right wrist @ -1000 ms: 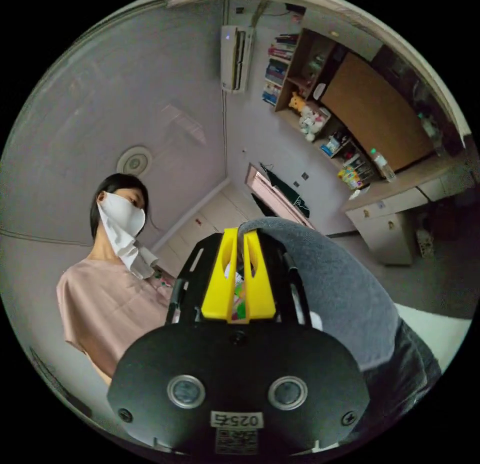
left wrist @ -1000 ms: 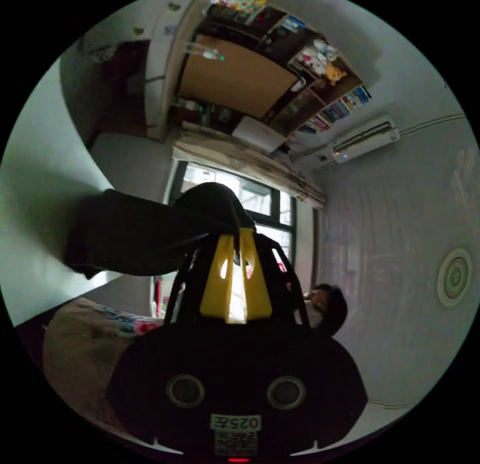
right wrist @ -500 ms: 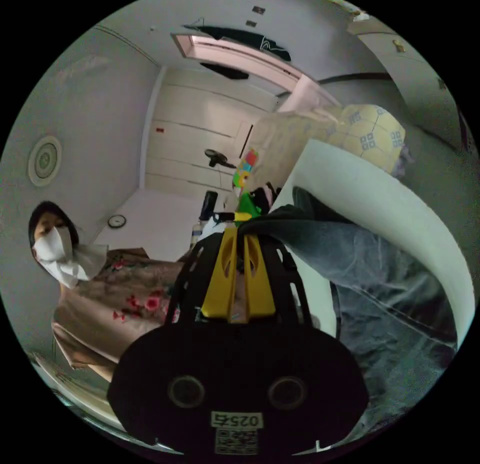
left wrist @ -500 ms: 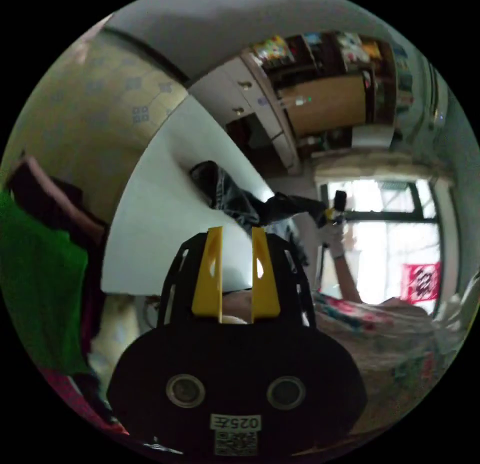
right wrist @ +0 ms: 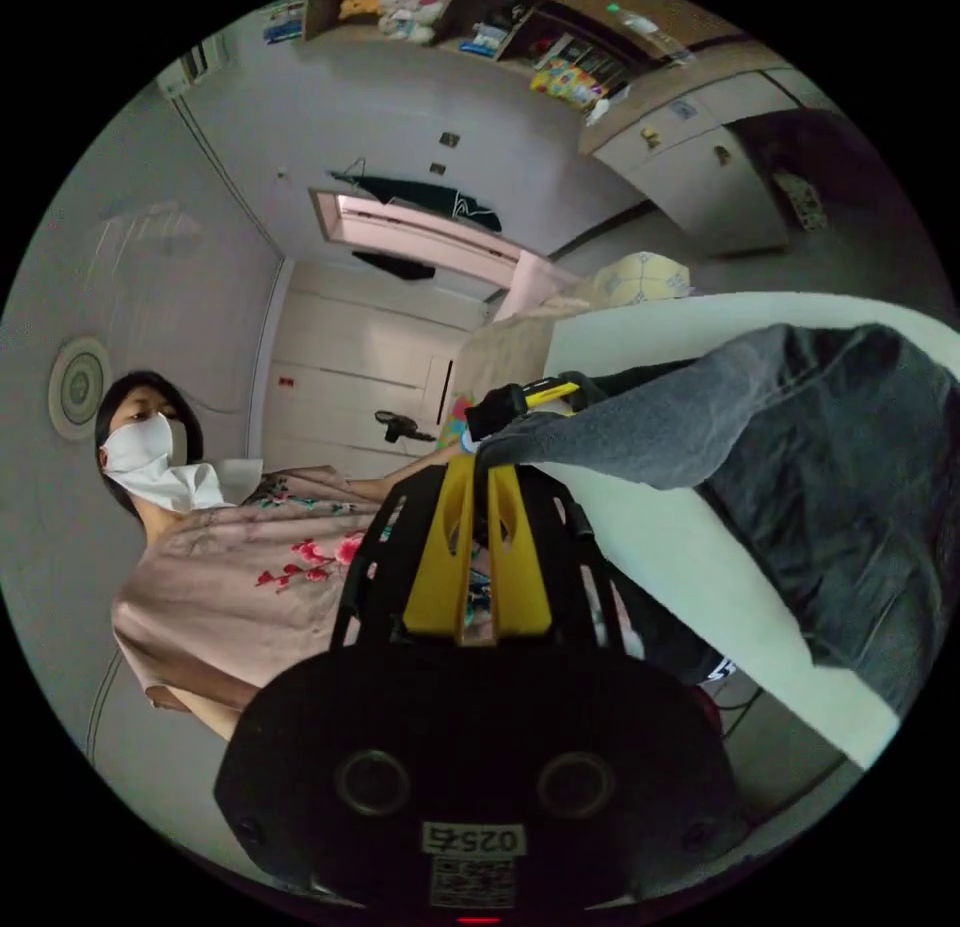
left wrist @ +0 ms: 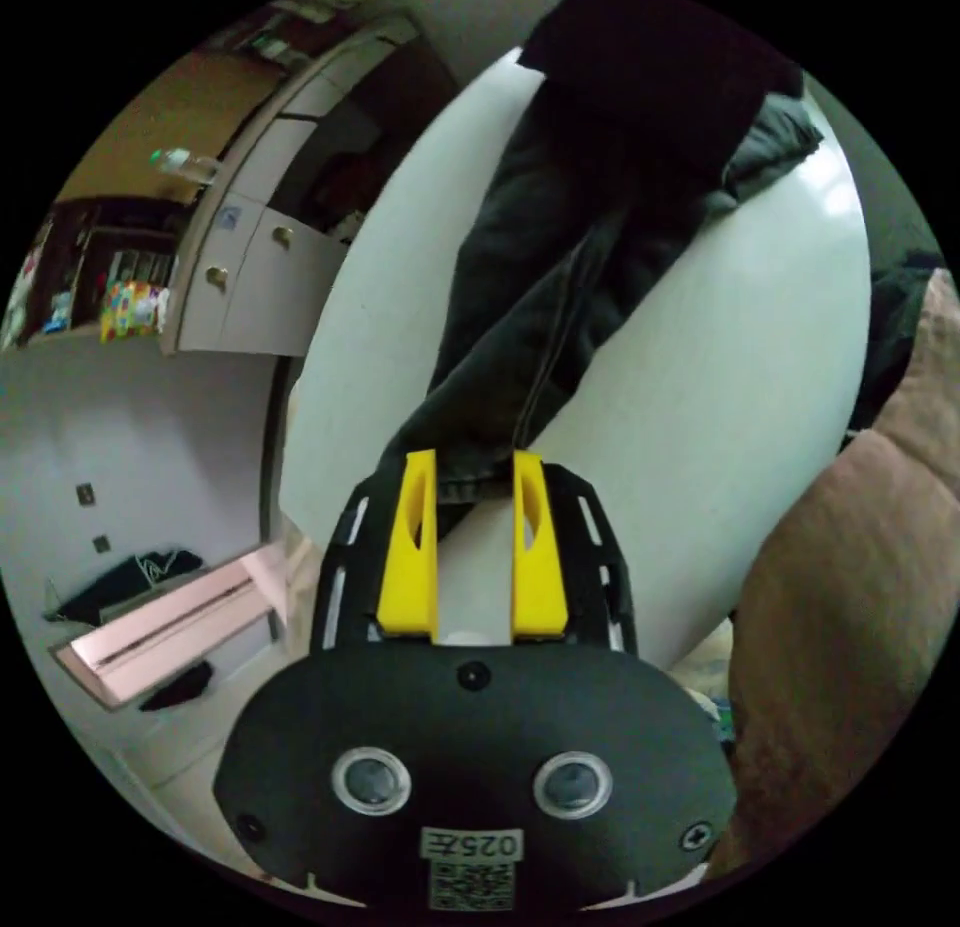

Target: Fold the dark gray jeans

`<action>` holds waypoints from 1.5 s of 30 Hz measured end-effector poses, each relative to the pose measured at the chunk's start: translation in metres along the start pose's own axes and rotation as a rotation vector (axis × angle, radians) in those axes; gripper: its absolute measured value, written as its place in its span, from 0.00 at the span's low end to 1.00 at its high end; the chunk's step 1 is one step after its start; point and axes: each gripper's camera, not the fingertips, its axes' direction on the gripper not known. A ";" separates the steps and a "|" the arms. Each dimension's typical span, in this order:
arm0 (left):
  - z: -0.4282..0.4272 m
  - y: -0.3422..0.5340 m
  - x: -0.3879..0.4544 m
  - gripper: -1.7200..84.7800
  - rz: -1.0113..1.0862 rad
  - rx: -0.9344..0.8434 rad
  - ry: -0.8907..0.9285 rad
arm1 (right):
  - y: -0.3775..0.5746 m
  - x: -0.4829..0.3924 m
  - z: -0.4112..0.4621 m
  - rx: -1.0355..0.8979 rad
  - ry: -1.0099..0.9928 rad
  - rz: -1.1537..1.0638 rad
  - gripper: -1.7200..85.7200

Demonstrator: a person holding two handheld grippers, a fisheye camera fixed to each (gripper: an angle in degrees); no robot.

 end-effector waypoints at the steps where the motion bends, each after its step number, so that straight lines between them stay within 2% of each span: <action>1: -0.008 -0.006 0.001 0.09 0.003 0.033 -0.019 | 0.011 0.000 0.001 0.023 0.005 0.020 0.01; 5: -0.029 -0.008 -0.018 0.05 -0.046 -0.001 0.086 | 0.040 -0.006 0.002 0.068 0.031 0.058 0.01; 8: -0.063 0.017 -0.074 0.02 -0.137 0.047 0.387 | 0.060 -0.018 -0.012 0.138 0.073 0.074 0.02; 10: -0.084 0.047 -0.143 0.01 -0.298 0.144 0.812 | 0.074 -0.034 -0.036 0.254 0.085 0.062 0.01; 11: -0.088 0.056 -0.160 0.01 -0.336 0.188 0.953 | 0.077 -0.039 -0.043 0.289 0.079 0.047 0.01; 12: -0.094 0.074 -0.190 0.00 -0.393 0.307 1.236 | 0.084 -0.051 -0.059 0.369 0.054 -0.005 0.01; 13: -0.099 0.091 -0.213 0.00 -0.433 0.440 1.439 | 0.092 -0.063 -0.077 0.455 0.012 -0.072 0.01; 16: -0.119 0.112 -0.238 0.00 -0.437 0.626 1.623 | 0.111 -0.082 -0.117 0.638 -0.162 -0.280 0.01; 18: -0.119 0.118 -0.248 0.00 -0.472 0.680 1.655 | 0.115 -0.082 -0.136 0.708 -0.253 -0.362 0.01; 21: -0.068 0.121 -0.269 0.00 -0.684 0.612 1.606 | 0.090 -0.070 -0.145 0.696 -0.256 -0.372 0.02; 24: 0.016 0.132 -0.282 0.01 -0.987 0.337 1.366 | 0.033 -0.049 -0.117 0.528 -0.257 -0.292 0.02; 26: 0.059 0.148 -0.282 0.01 -1.114 0.213 1.289 | -0.007 -0.037 -0.080 0.397 -0.324 -0.264 0.02; 27: 0.077 0.164 -0.279 0.01 -1.200 0.195 1.310 | -0.034 -0.030 -0.048 0.295 -0.375 -0.243 0.02; 28: 0.084 0.181 -0.276 0.01 -1.238 0.280 1.374 | -0.061 -0.027 -0.011 0.182 -0.403 -0.226 0.02; 30: 0.077 0.207 -0.271 0.02 -1.284 0.387 1.388 | -0.097 -0.026 0.050 0.021 -0.373 -0.210 0.04; 32: 0.057 0.226 -0.265 0.03 -1.275 0.460 1.328 | -0.129 -0.019 0.109 -0.105 -0.298 -0.140 0.06; 34: 0.020 0.233 -0.253 0.09 -1.131 0.568 1.239 | -0.161 -0.007 0.180 -0.322 -0.179 -0.075 0.11; 37: -0.009 0.220 -0.227 0.12 -0.923 0.599 1.209 | -0.176 0.011 0.234 -0.518 -0.081 -0.016 0.14; 39: -0.013 0.209 -0.208 0.13 -0.863 0.567 1.196 | -0.180 0.022 0.240 -0.496 -0.085 0.011 0.15; 42: -0.027 0.181 -0.181 0.15 -0.743 0.570 1.128 | -0.187 0.041 0.222 -0.329 -0.206 0.094 0.14; 44: -0.033 0.156 -0.170 0.14 -0.671 0.505 1.034 | -0.193 0.047 0.215 -0.269 -0.286 0.106 0.14; 45: -0.029 0.141 -0.167 0.14 -0.677 0.399 0.963 | -0.196 0.047 0.209 -0.231 -0.305 0.100 0.14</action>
